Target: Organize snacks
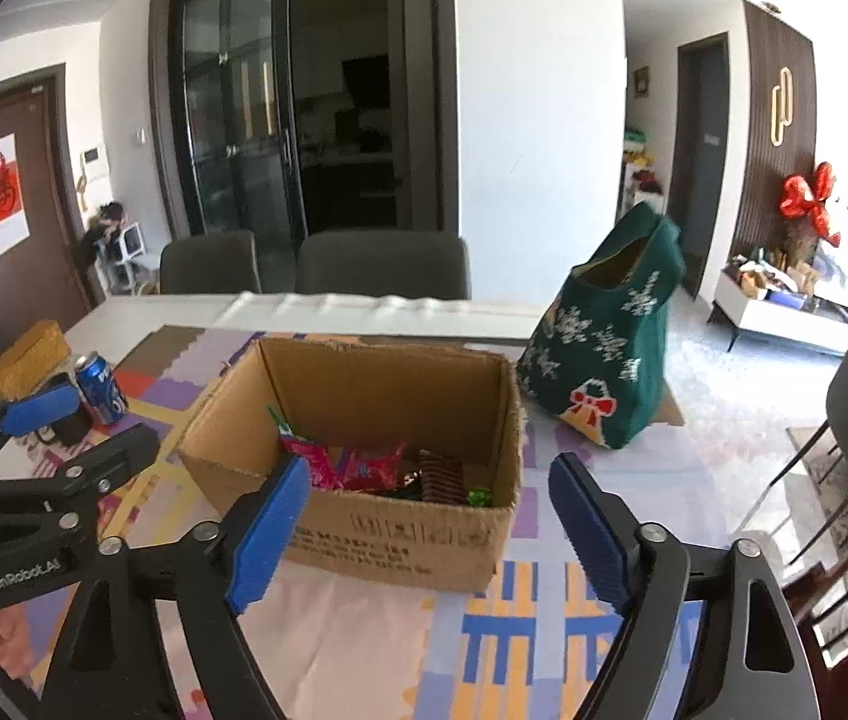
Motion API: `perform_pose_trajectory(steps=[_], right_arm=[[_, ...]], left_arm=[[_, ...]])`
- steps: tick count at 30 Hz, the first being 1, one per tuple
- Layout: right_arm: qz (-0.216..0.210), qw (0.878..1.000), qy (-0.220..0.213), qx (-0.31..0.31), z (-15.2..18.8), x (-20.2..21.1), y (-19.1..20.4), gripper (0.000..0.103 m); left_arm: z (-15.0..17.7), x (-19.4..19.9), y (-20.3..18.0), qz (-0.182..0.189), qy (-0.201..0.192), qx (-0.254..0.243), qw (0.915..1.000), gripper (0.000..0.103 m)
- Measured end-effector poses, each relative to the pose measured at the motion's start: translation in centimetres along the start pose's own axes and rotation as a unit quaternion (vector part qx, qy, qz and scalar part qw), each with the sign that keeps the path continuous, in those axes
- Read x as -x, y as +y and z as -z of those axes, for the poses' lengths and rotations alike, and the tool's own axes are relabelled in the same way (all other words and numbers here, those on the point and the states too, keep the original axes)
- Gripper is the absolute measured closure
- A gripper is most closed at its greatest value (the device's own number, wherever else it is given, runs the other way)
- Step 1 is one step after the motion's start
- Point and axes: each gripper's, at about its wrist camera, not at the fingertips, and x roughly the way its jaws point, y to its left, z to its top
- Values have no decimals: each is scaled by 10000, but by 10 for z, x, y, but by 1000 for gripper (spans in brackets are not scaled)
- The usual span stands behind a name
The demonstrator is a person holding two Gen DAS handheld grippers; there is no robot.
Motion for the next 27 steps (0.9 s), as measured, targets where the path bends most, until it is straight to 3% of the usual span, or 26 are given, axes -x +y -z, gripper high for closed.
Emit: perform_pose_trajectory(steps=[9,19,27], right_arm=[[49,9996,-292,43,29,50,6,15],[93,9993,-349,8,63,84,9,14],[65,9990,-451,-38,70,101,12,13]], left_arm=[[25,47,-1,29,-290,53,9996,1],[48,81,-5,85,-424,-26,9991,0],[54,98,-1,91,-498,63,9987,0]])
